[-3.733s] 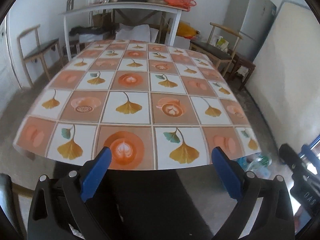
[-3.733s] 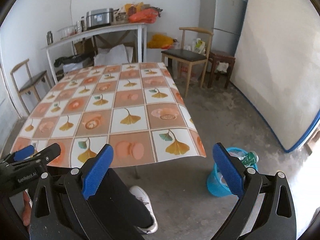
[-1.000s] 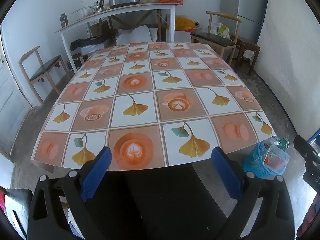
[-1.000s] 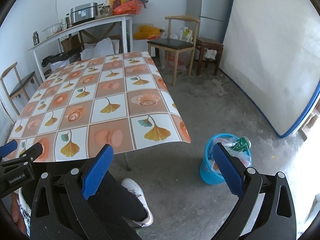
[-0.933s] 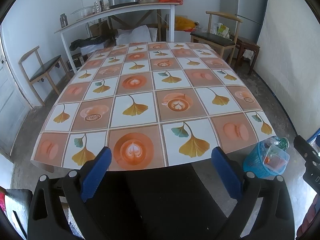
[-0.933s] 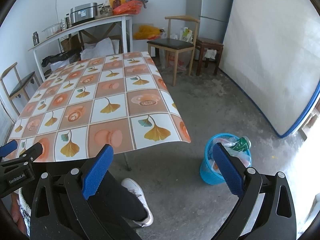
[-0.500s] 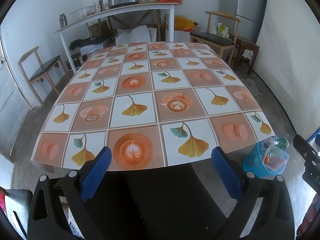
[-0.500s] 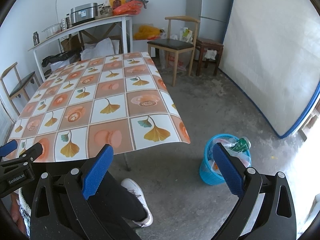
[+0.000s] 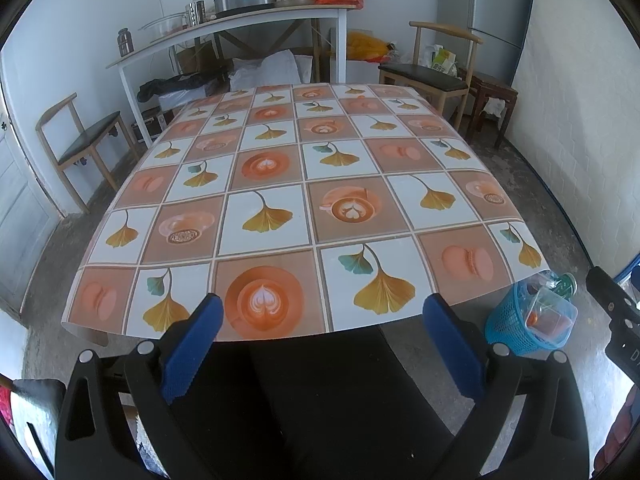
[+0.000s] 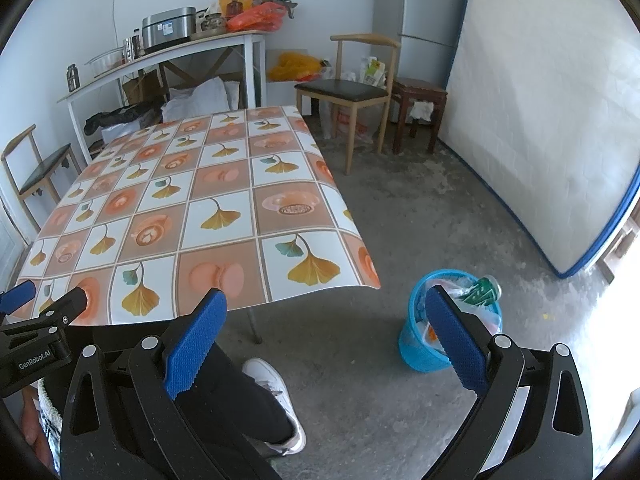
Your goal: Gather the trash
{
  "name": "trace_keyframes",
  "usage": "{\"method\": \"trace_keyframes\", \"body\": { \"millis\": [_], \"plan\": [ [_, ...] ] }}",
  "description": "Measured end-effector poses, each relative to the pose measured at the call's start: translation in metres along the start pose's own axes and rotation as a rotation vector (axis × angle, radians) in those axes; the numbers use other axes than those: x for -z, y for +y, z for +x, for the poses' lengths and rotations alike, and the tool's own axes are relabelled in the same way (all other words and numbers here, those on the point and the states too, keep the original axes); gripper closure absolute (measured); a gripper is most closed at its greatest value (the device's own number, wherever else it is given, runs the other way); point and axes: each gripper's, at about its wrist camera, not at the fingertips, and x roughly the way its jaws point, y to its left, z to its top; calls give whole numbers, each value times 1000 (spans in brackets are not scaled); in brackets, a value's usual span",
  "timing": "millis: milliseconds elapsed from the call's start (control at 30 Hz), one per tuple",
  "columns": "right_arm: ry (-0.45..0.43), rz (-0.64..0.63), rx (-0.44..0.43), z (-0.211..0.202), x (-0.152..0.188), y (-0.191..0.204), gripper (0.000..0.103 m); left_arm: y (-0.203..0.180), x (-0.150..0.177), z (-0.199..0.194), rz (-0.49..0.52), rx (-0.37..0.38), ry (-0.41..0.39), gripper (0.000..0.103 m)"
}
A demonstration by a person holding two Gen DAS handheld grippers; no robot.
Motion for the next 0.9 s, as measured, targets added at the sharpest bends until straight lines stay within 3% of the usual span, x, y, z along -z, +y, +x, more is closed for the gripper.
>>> {"method": "trace_keyframes", "body": {
  "millis": [900],
  "plan": [
    [-2,-1,2,0,0,0,7,1,0,0,-6,3,9,5]
  ]
}}
